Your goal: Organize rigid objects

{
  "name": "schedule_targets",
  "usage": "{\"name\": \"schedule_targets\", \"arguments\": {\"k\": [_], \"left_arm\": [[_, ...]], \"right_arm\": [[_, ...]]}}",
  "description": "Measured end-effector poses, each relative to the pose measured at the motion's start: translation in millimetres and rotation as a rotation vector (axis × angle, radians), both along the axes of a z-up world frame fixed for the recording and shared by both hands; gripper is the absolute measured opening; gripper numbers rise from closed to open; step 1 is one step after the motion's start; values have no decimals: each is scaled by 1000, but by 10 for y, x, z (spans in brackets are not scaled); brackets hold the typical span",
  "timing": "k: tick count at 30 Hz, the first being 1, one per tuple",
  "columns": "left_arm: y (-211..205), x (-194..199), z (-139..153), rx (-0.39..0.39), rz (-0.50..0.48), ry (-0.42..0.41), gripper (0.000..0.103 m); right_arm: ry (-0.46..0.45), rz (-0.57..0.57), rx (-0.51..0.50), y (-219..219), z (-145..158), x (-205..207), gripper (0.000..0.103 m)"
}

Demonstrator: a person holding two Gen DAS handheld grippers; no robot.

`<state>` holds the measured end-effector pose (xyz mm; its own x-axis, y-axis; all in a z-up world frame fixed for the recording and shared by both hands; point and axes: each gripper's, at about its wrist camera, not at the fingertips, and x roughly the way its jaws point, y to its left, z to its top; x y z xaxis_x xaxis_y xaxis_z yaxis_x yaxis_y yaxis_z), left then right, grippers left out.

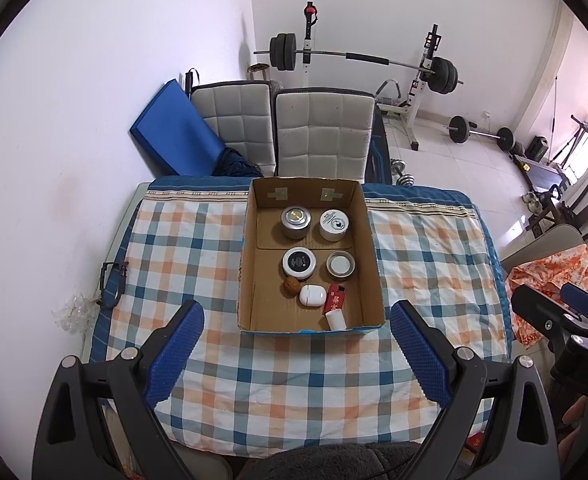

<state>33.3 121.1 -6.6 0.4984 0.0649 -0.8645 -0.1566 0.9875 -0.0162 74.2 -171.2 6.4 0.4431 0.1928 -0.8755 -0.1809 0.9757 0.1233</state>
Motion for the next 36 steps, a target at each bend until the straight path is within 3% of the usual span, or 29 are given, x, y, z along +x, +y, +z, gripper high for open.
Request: {"name": "schedule_targets", "arguments": {"k": [16, 36], "left_arm": [[-47, 55, 50, -1, -63, -10, 95], [-41, 38, 54, -3, -65, -25, 95]], "right_arm": [[-14, -69, 1, -65, 20, -32, 103], [-28, -88, -15, -42, 17, -38, 103]]}}
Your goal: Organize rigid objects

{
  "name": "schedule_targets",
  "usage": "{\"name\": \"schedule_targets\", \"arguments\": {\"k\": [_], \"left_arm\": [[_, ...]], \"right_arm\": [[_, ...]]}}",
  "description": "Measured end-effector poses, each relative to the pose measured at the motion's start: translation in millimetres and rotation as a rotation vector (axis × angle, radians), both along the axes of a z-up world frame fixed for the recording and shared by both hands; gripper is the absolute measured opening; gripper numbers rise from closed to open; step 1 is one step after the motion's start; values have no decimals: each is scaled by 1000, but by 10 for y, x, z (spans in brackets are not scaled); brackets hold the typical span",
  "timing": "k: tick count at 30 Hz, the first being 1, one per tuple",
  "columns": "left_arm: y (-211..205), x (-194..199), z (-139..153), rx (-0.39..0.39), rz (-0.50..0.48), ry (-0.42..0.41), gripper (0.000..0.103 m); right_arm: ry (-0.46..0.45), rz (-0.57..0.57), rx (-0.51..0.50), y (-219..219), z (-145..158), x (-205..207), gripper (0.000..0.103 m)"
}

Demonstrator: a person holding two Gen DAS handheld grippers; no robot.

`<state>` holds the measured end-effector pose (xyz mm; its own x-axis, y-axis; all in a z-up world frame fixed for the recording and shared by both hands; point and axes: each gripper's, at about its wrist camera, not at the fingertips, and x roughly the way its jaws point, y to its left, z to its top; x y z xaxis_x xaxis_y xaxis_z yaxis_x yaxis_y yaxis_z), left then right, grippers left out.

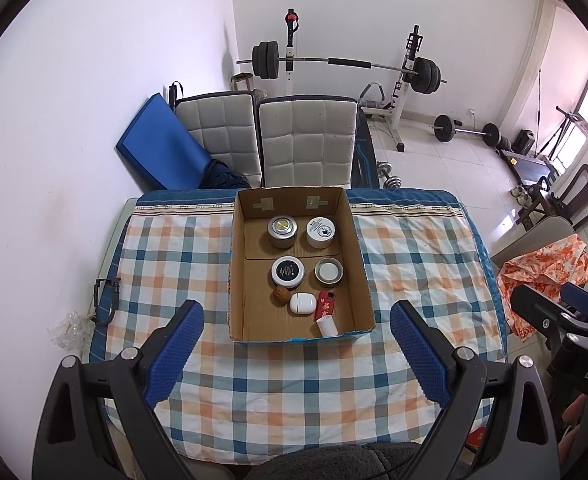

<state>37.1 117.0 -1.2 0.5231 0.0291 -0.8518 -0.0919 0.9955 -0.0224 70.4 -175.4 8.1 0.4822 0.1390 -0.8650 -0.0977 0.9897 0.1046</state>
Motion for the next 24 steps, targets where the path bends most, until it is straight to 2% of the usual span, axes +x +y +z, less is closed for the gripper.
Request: {"name": "schedule_targets", "arguments": {"k": [24], "left_arm": [[-18, -9, 72, 1, 2, -8, 95]], "right_arm": [[0, -24, 5, -163, -9, -90, 103]]}}
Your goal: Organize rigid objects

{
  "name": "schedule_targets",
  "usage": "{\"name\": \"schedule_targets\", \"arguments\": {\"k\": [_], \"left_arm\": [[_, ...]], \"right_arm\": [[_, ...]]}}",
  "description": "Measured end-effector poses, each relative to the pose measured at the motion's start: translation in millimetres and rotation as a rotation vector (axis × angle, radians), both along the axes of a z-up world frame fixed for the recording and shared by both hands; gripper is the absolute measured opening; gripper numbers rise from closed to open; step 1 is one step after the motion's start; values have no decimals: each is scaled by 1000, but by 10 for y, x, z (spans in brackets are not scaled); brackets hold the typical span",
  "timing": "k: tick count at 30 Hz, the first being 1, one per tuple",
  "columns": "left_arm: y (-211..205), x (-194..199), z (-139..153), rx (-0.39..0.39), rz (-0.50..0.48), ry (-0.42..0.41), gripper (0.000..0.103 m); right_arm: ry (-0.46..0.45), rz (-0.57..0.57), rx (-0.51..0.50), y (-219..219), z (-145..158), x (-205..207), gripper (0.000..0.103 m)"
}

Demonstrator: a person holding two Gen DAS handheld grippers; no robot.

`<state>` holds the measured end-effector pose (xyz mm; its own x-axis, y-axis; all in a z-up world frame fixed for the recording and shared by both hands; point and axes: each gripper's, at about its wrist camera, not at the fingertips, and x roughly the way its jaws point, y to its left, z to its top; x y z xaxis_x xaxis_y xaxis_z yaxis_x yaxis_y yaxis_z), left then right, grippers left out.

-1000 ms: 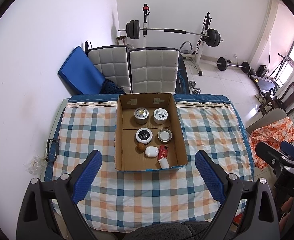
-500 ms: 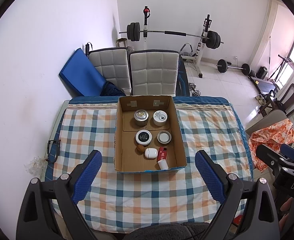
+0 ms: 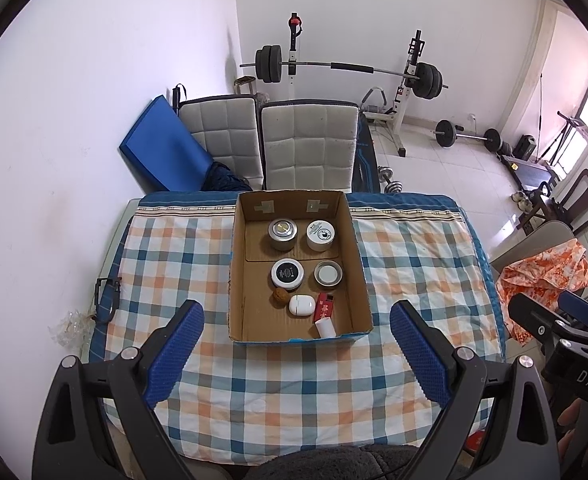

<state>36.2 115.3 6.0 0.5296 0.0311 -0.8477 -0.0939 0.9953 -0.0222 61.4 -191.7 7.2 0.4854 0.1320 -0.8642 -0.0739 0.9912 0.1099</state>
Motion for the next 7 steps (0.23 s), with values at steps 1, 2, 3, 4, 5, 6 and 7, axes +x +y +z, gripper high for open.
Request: {"name": "schedule_targets", "arguments": {"k": [1, 2, 3, 4, 5, 6, 7], "left_arm": [[-1, -4, 0, -2, -1, 0, 95], [-2, -4, 4, -1, -2, -2, 95], [-2, -4, 1, 2, -1, -4, 95], [-4, -5, 12, 3, 2, -7, 95], [-2, 7, 19, 2, 3, -10, 95], [0, -1, 34, 1, 7, -12, 95], [0, -3, 33, 2, 5, -12, 95]], "right_arm": [[0, -1, -2, -8, -2, -6, 103], [0, 2, -4, -14, -3, -8, 103], [0, 2, -5, -22, -3, -12, 103], [-1, 1, -5, -31, -2, -15, 103], [-2, 2, -8, -39, 0, -20, 103], [-3, 2, -7, -45, 5, -24, 103], [-5, 3, -10, -31, 7, -15, 103]]}}
